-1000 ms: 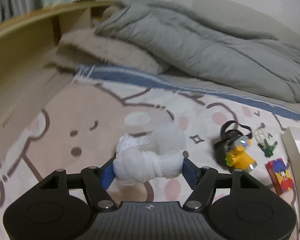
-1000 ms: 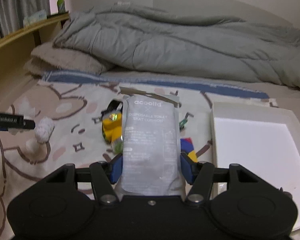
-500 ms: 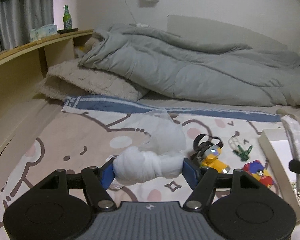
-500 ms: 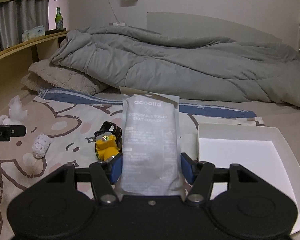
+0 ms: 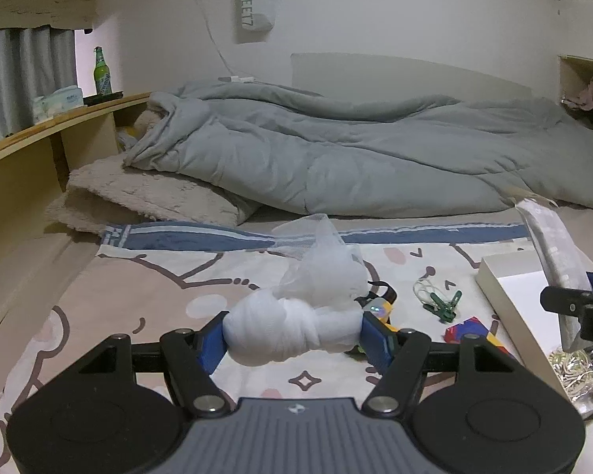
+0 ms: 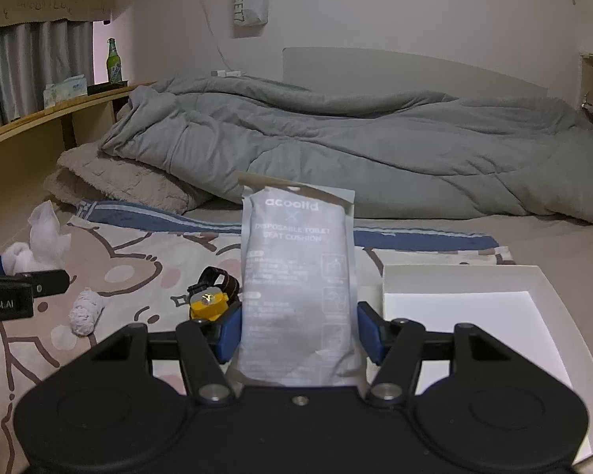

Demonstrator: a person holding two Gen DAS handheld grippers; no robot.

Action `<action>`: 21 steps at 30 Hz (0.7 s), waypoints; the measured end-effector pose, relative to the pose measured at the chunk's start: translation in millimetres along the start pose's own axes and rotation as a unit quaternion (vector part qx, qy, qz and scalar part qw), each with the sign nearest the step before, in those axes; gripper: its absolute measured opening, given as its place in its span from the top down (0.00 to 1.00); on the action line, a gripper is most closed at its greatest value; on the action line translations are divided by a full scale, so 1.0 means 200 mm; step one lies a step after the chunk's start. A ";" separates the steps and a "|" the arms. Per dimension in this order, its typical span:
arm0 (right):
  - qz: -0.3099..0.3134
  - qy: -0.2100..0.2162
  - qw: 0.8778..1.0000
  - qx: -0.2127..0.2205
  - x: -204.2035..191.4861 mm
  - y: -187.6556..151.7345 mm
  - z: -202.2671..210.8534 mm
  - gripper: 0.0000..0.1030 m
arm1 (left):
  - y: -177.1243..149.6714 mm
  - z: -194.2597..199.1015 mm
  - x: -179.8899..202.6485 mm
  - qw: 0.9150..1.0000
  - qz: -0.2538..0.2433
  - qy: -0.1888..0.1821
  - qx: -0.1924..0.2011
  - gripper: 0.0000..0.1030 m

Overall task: Organize objects
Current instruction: 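Lift the grey packet and white cloth bundle off the bed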

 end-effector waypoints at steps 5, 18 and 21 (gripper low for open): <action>0.009 -0.008 1.000 0.003 0.03 0.01 0.01 0.41 | 0.01 0.00 0.04 1.000 -0.003 -0.006 0.002 0.33; 0.007 -0.057 0.998 0.015 0.42 0.06 0.11 0.41 | 0.08 -0.05 0.30 0.999 -0.006 -0.049 0.005 0.33; 0.003 -0.073 0.997 0.016 0.54 0.06 0.14 0.41 | 0.11 -0.05 0.39 0.998 -0.006 -0.066 0.008 0.33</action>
Point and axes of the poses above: each gripper's, at about its wrist camera, not at the fingertips, and z roughly against the way its jaws point, x to its right, y to its top, the point moved 4 cm from there along -z, roughly the way its jaws point, and after that the axes turned 13 degrees about -z, right-handed, at the moved point
